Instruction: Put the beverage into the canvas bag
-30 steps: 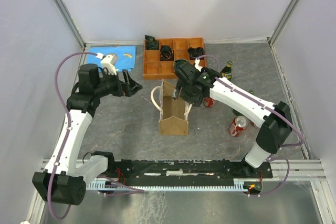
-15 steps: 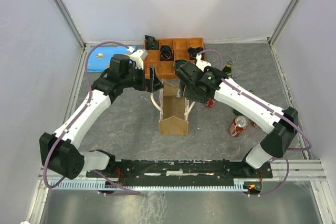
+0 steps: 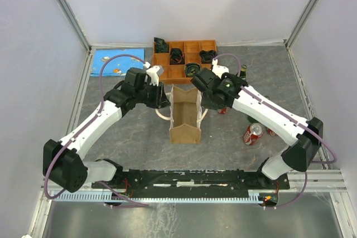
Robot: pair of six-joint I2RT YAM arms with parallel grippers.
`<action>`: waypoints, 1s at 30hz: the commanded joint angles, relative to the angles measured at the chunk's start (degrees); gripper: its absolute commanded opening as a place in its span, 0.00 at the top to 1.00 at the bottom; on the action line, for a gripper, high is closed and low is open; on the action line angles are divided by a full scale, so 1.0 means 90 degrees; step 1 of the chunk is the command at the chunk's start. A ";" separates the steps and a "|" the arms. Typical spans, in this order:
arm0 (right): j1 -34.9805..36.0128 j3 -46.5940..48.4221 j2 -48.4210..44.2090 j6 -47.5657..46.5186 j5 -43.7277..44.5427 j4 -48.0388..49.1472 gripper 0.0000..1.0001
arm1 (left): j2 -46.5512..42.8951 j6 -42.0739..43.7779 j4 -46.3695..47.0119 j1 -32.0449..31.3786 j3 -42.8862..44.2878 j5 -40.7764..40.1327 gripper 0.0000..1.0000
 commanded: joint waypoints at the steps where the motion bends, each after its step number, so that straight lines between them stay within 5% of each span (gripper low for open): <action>1: 0.0039 -0.0192 -0.0428 -0.0060 0.0054 -0.0170 0.97 | -0.0370 0.0218 -0.0083 -0.0070 -0.0145 0.0188 0.67; 5: 0.0066 -0.0413 -0.0676 0.0014 0.0029 -0.0322 1.00 | -0.0423 0.0244 -0.0194 -0.0111 -0.0129 0.0307 0.80; 15: 0.0317 -0.0997 -0.1270 0.0438 -0.0056 -0.0687 1.00 | -0.0784 0.0012 -0.0385 -0.0287 -0.0406 0.0606 0.83; 27: 0.0371 -0.0946 -0.1220 0.0448 0.0364 -0.0849 1.00 | -0.0709 -0.0176 -0.0042 -0.0337 -0.0591 0.0587 0.83; 30: 0.0371 -0.0712 -0.1151 0.0323 0.0461 -0.0827 0.92 | -0.0574 -0.0176 -0.0010 -0.0342 -0.0293 0.0611 0.73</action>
